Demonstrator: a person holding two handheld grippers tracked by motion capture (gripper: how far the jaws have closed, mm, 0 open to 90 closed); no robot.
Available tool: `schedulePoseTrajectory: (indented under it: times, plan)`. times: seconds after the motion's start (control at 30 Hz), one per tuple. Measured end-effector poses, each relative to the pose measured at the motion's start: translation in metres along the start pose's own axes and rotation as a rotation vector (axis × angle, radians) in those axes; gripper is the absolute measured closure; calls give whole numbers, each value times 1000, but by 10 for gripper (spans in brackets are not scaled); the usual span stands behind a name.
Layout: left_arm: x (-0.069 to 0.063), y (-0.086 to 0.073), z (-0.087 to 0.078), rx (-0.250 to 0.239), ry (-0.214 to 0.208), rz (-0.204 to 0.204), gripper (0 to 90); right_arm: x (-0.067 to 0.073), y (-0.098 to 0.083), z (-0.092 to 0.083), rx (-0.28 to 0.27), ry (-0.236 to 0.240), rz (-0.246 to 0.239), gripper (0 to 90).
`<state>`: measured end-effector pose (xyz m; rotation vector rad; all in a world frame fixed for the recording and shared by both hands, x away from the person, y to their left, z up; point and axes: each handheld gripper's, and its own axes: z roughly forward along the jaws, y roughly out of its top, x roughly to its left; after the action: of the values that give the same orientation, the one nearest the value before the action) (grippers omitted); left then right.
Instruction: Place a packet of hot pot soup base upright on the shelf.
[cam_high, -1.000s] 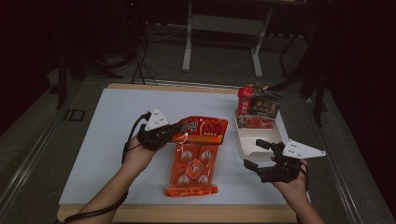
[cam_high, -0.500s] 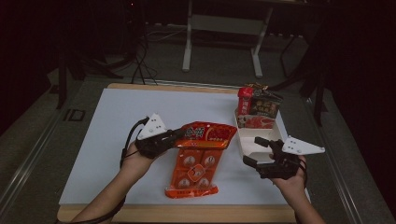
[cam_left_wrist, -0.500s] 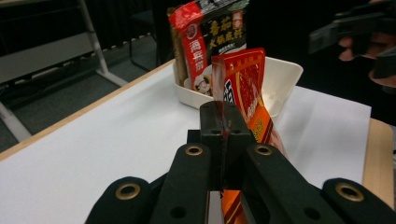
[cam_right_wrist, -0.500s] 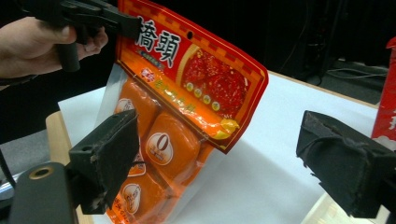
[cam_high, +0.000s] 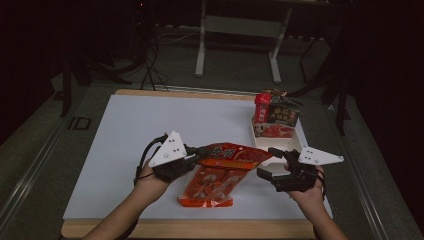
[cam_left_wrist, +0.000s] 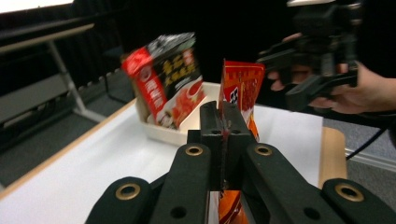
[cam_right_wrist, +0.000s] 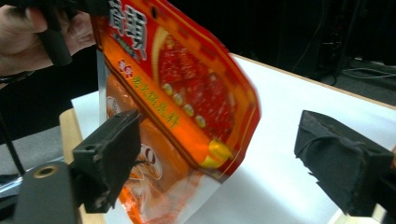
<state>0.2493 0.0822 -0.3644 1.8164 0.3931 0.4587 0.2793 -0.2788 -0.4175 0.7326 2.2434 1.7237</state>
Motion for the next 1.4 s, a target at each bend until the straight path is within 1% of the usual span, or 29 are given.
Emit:
schedulePoseTrajectory:
  times: [0.1,0.17,0.2,0.23,0.27,0.3,0.33,0.37,0.4,0.43,0.53,0.6,0.67,0.7,0.73,0.77,0.8,0.83,0.87,0.97,1.03,1.07,1.1,1.2,1.27,1.3,1.33,1.37,1.4]
  plan:
    - [-4,5,-1,-34,-28,12,900,-1,2,-2,-12,4,4,148]
    - [-4,7,-2,-62,-30,9,900,-2,2,-2,-17,21,3,162]
    - [-4,8,-2,-65,-33,7,900,-1,3,-3,-18,27,7,165]
    - [-4,9,-1,-72,-27,8,900,-1,3,-3,-21,35,5,197]
    - [-4,9,-1,-79,-33,1,900,0,3,-3,-25,59,8,227]
    - [-4,9,0,-85,-32,1,900,0,3,-3,-35,69,11,245]
    - [-4,8,1,-91,-26,1,900,0,4,-3,-37,94,18,315]
    - [-3,8,1,-96,-36,-5,900,0,5,-4,-38,110,17,349]
    - [-3,8,1,-103,-33,-10,900,1,5,-4,-44,112,17,370]
    - [-3,8,2,-105,-33,-11,900,1,6,-4,-46,129,19,403]
    - [-3,9,3,-105,-30,-11,900,2,7,-3,-48,128,13,421]
    - [-3,9,3,-109,-26,-15,900,-1,8,1,-32,120,-3,538]
    - [-3,9,3,-111,-21,-14,900,-2,10,4,-23,121,-15,604]
    - [-3,9,3,-111,-21,-14,900,-2,10,4,-23,121,-15,604]
    - [-2,10,2,-108,-18,-15,900,-2,10,5,-21,128,-17,624]
    - [-1,9,1,-111,-18,-21,900,-4,10,7,-14,134,-26,718]
    - [-1,9,1,-113,-26,-28,900,-4,10,8,-11,139,-28,736]
    - [0,9,0,-113,-17,-29,900,-5,10,9,-5,151,-30,750]
    - [0,9,0,-114,-18,-33,900,-4,10,9,-4,159,-30,808]
    - [2,10,-4,-117,-8,-34,900,0,14,11,17,182,-57,896]
    - [5,10,-7,-125,-4,-46,900,4,18,11,20,194,-64,900]
    - [7,10,-9,-131,-9,-59,900,5,21,10,19,206,-56,900]
    - [7,10,-9,-131,-9,-59,900,5,21,10,19,206,-56,900]
    - [13,8,-16,-161,-11,-97,900,12,37,6,11,202,-86,900]
    - [14,9,-18,-178,-7,-100,900,14,46,3,0,209,-103,900]
    - [14,9,-18,-178,-7,-100,900,14,46,3,0,209,-103,900]
    - [17,9,-20,-192,-12,-110,900,16,51,2,1,202,-103,900]
    - [17,9,-21,-195,-8,-109,900,18,59,1,0,196,-121,900]
    - [18,9,-21,-204,-3,-110,900,19,62,0,0,190,-125,900]
